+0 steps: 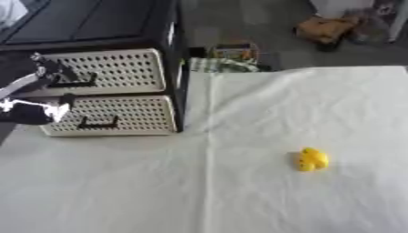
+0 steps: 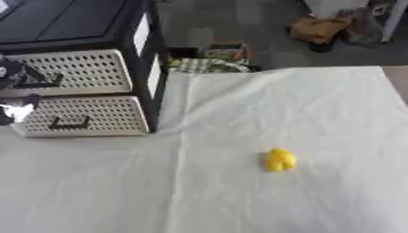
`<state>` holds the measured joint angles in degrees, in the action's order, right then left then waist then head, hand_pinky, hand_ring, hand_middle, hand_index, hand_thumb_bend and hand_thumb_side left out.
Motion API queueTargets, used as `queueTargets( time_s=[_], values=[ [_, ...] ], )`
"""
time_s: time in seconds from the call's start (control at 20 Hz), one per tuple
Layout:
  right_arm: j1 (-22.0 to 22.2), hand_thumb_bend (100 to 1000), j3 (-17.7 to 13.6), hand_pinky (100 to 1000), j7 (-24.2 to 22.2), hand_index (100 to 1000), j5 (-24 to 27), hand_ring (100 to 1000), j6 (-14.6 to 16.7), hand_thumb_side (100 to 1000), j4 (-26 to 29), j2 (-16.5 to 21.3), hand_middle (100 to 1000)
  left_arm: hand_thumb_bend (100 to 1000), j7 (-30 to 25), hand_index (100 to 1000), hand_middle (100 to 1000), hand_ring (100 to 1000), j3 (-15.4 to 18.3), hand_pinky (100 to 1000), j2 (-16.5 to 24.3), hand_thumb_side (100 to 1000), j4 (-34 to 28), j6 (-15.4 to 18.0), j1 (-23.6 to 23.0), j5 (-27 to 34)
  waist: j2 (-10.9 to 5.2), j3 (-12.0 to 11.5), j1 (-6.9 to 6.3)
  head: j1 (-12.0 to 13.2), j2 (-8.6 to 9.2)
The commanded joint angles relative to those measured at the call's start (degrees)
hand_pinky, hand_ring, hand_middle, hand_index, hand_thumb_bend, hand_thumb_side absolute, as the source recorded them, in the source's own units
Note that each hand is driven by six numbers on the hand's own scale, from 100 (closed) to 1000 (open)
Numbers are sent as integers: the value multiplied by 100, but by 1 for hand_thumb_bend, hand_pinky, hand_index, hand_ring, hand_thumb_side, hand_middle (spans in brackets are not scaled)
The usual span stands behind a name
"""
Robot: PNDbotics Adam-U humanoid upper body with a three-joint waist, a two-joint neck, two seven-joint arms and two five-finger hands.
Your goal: Pick up objects from table and place into drawer.
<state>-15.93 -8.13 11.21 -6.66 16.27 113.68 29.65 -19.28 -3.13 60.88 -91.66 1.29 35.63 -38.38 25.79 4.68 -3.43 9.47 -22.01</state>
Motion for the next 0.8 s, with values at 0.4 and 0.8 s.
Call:
queueTargets(
  time_s=[0.4, 0.8],
  values=[
    [-8, 434, -103, 792, 35, 824, 51, 645, -33, 889, 91, 71, 321, 105, -245, 745, 100, 100, -20, 100, 100, 408, 35, 382, 129, -471, -116, 4, 8, 51, 46],
    [42, 434, -134, 792, 76, 825, 63, 646, -69, 885, 91, 55, 324, 105, -393, 689, 100, 100, 7, 100, 126, 408, -2, 426, 98, -62, -186, -45, 13, 46, -27]
  ],
)
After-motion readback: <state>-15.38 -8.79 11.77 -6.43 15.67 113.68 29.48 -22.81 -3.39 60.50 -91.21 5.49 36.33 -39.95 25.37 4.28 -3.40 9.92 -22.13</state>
